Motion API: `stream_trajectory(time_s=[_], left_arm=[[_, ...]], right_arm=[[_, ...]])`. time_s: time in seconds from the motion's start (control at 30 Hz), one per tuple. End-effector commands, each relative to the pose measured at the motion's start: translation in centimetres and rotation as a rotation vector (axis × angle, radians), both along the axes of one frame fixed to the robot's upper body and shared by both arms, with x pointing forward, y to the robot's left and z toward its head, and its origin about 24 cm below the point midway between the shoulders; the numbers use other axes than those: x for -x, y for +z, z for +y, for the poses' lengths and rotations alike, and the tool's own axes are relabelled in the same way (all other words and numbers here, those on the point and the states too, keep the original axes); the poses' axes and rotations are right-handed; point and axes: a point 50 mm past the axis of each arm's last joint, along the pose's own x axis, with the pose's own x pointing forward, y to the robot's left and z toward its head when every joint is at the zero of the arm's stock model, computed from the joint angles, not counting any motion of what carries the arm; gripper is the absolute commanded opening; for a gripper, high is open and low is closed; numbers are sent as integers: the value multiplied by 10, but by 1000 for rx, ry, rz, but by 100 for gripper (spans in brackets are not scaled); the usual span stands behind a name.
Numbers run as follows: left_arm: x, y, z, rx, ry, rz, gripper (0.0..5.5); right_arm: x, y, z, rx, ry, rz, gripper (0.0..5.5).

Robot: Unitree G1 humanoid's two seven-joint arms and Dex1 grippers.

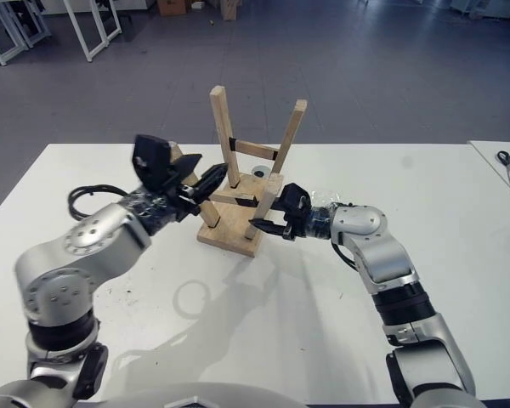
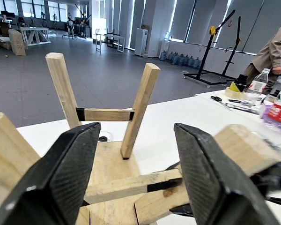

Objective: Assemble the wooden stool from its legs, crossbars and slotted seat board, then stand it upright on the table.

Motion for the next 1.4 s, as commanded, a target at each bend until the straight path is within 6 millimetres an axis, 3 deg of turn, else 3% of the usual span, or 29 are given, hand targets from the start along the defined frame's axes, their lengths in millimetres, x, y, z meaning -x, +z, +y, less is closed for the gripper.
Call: stream_trajectory(time_s=[0.03, 0.2, 0.27, 0.3, 0.4, 0.47, 0.6, 0.73, 0.83, 0.93, 1.0, 1.07, 1.13, 1.2, 1.3, 1.4], left_arm=[[-7, -4, -21, -35, 0, -37, 285], [-15, 15, -24, -7, 52, -178, 285], [-19, 7, -22, -124, 91, -223, 285], [-20, -4, -23, -193, 87, -212, 285], [-12, -83, -29, -454, -24, 38, 285], [1, -118, -25, -548, -62, 142, 285], [10, -127, -26, -545, -87, 154, 285], [2, -106, -27, -423, -37, 83, 285], [-4, -46, -17, -145, 26, -45, 285], [-13, 23, 14, 52, 93, -210, 285], [-19, 62, 39, 154, 181, -310, 285], [-23, 84, 41, 187, 179, -347, 285], [-23, 91, 22, 192, 90, -346, 285], [-27, 85, 26, 161, 141, -327, 285], [-41, 54, 90, 83, 453, -267, 285], [-37, 54, 170, 81, 727, -319, 285]], right_arm=[[5, -27, -11, 31, -62, 127, 204], [4, -29, -10, 29, -58, 126, 204], [5, -29, -9, 29, -54, 129, 204], [5, -29, -9, 29, -52, 131, 204], [5, -28, -9, 30, -45, 135, 204], [4, -26, -6, 24, -37, 135, 204], [4, -24, -4, 6, -41, 142, 204], [9, -54, -2, 195, -39, 278, 204], [25, -96, -17, 382, -77, 548, 204], [41, -123, -35, 413, -153, 697, 204], [43, -129, -40, 390, -195, 715, 204], [40, -127, -38, 356, -218, 704, 204], [33, -123, -31, 336, -207, 672, 204], [28, -119, -24, 316, -188, 639, 204], [28, -107, -14, 238, -69, 548, 204], [33, -99, -20, 249, 27, 512, 204]])
